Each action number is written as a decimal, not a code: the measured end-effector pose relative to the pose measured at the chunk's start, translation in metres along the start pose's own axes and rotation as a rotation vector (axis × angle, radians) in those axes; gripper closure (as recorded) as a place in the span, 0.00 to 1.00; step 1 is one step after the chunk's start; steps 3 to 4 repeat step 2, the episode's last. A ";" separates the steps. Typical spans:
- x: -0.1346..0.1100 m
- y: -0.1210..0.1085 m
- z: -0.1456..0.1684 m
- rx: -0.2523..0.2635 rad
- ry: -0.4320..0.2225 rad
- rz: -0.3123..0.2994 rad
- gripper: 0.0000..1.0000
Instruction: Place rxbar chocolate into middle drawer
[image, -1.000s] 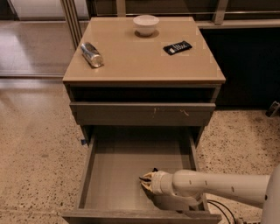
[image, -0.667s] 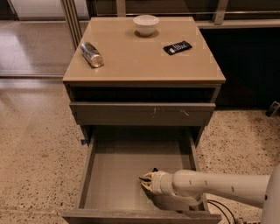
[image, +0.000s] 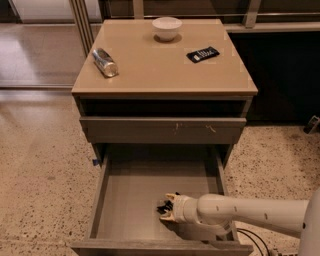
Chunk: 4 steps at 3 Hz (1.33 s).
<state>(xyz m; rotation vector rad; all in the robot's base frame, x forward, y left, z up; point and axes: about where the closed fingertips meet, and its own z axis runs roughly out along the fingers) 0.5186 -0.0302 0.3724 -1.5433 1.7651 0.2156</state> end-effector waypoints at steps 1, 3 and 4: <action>0.000 0.000 0.000 0.000 0.000 0.000 0.00; 0.000 0.000 0.000 0.000 0.000 0.000 0.00; 0.000 0.000 0.000 0.000 0.000 0.000 0.00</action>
Offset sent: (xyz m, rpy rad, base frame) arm 0.0000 0.0000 0.0000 0.0000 0.0000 0.0000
